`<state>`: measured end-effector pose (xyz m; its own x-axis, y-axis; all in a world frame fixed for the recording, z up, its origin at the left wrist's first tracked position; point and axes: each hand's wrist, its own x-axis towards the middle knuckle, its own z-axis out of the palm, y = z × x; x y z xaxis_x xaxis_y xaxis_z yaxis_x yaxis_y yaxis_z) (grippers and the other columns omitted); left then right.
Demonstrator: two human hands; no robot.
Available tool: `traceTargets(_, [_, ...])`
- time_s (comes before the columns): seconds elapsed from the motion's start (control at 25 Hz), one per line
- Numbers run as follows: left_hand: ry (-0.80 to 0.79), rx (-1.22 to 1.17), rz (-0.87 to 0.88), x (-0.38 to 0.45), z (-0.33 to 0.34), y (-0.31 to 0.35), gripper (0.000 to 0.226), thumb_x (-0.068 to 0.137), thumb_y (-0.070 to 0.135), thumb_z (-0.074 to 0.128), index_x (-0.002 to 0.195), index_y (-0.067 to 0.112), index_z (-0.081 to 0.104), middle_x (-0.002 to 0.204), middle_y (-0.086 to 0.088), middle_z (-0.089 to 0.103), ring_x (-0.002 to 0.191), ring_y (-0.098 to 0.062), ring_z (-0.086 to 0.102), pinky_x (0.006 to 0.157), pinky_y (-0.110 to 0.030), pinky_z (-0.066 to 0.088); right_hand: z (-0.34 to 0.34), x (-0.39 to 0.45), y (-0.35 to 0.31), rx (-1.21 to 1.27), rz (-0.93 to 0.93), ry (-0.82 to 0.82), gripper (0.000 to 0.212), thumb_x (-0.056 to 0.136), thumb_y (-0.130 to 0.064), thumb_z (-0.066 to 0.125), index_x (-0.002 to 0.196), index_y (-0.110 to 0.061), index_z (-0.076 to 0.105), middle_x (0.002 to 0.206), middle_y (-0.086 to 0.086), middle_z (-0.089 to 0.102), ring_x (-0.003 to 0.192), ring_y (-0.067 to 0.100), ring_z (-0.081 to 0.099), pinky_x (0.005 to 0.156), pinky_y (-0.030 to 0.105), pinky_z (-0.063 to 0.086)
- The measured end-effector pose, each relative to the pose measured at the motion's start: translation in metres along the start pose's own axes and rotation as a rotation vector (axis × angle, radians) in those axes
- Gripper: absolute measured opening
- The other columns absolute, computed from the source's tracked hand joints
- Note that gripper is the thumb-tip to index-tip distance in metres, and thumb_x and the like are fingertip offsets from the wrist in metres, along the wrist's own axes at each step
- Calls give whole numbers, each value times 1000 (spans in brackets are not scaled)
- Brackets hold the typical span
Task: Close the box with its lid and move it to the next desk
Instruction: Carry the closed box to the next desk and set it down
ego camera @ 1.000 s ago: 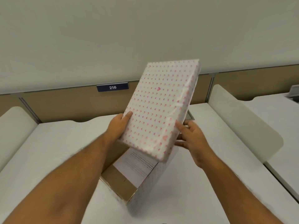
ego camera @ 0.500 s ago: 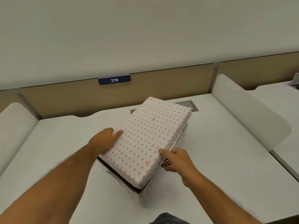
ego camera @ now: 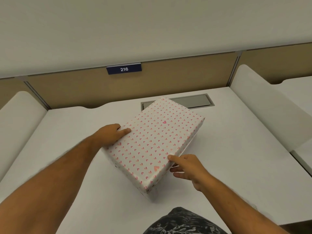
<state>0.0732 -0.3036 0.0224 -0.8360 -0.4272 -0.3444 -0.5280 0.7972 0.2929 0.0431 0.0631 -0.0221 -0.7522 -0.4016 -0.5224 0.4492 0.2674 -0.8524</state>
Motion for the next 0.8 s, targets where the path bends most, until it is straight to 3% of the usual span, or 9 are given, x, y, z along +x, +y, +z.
traceTargets(0.16, [-12,-80,-21,-2,-3,-1,55,86,82,50,88,29,63,92,9,71,81,-17,70,65,-26,45,-4,4,0,-62,-44,8,39,82,-45,91,100,-13,78,103,3,83,80,13,85,67,28,68])
traceTargets(0.24, [-30,-182,-7,-4,6,-4,49,90,75,53,102,29,67,107,8,74,87,-17,71,69,-25,47,-5,7,1,-120,-72,29,39,82,-46,92,94,-12,76,101,2,83,80,15,85,68,29,69])
traceTargets(0.32, [-46,-293,8,-12,23,-5,55,96,69,51,130,28,62,130,3,70,99,-17,69,82,-29,51,-4,10,4,-168,-69,45,41,82,-46,92,93,-12,74,103,2,82,81,17,85,70,31,70])
traceTargets(0.4, [-43,-303,28,-17,29,-4,63,100,64,49,152,29,45,152,-1,57,117,-23,65,98,-37,50,-6,11,4,-182,-41,35,46,80,-50,92,102,-15,73,107,1,80,82,17,85,65,29,69])
traceTargets(0.48, [-34,-242,49,-13,19,4,69,102,58,51,162,33,31,165,0,43,138,-29,55,111,-44,45,-10,11,-1,-207,-10,30,56,79,-57,90,113,-20,67,111,0,77,85,18,83,59,27,66])
traceTargets(0.6, [18,-251,85,-7,6,27,74,98,57,59,163,37,29,169,2,37,144,-29,51,112,-47,45,-15,16,-14,-205,13,76,72,85,-73,75,136,-28,51,122,2,72,88,20,80,57,29,65])
traceTargets(0.72, [63,-157,121,-13,30,49,80,98,71,44,166,37,18,172,2,30,149,-29,45,115,-50,42,-11,24,-19,-263,1,117,81,96,-70,63,160,-31,33,144,12,65,89,23,78,70,42,67])
traceTargets(0.8, [102,-9,115,-14,45,52,85,96,78,31,167,38,8,172,1,30,146,-29,48,112,-52,46,-8,28,-18,-235,35,52,79,100,-70,55,166,-37,25,150,14,62,89,25,80,66,44,68])
